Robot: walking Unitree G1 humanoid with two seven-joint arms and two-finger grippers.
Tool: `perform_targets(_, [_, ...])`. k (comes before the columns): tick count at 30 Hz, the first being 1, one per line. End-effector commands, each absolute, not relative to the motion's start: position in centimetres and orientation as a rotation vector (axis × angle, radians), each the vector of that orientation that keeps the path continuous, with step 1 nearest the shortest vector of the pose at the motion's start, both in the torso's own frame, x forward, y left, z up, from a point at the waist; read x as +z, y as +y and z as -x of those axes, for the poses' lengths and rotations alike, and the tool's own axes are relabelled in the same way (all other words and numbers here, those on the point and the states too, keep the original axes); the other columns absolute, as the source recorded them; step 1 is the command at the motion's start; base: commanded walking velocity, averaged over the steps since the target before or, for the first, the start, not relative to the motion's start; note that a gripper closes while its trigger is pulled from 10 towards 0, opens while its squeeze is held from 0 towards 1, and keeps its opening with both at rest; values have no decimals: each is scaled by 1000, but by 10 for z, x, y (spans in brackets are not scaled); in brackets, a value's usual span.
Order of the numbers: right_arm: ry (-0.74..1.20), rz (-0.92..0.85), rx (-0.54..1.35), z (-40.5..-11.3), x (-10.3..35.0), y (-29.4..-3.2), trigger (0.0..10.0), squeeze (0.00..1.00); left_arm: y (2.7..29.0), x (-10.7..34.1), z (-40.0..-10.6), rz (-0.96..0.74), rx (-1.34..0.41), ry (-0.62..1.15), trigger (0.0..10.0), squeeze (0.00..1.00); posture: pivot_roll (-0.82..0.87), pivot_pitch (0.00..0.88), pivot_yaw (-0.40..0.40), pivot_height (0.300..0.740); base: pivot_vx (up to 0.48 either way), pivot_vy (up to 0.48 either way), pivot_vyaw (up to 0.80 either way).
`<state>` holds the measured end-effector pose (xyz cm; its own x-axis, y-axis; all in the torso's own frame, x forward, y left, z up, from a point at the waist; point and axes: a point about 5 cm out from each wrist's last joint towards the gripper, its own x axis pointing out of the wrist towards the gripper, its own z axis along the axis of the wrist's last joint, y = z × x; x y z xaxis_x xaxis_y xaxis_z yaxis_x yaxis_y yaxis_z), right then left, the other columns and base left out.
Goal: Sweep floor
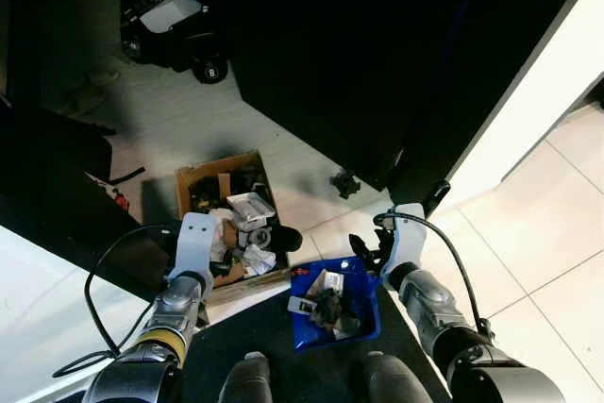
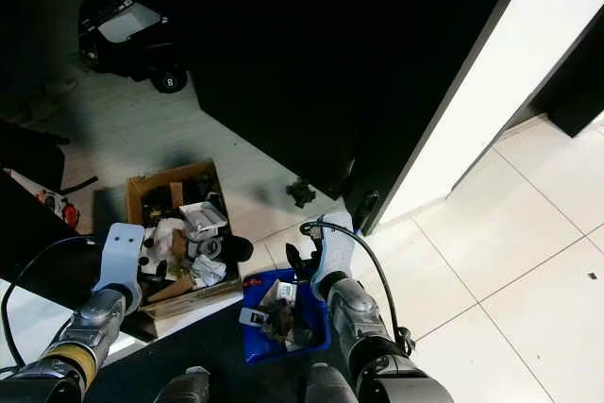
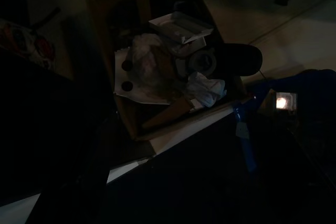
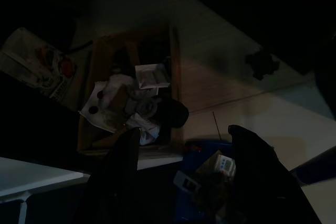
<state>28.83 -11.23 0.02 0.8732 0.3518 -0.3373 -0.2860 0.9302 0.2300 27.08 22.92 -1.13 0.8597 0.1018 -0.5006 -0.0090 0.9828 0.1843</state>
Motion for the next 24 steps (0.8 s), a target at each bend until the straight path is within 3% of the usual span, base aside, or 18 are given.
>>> perform_targets(1, [412, -185, 320, -284, -5, -114, 10000, 0, 228, -18, -265, -171, 59, 567, 10000, 0, -92, 107, 11, 740, 0, 0, 0])
perform_targets(24, [414, -185, 321, -284, -5, -114, 10000, 0, 228, -18, -264, -170, 59, 568, 10000, 0, -92, 103, 8, 740, 0, 0, 0])
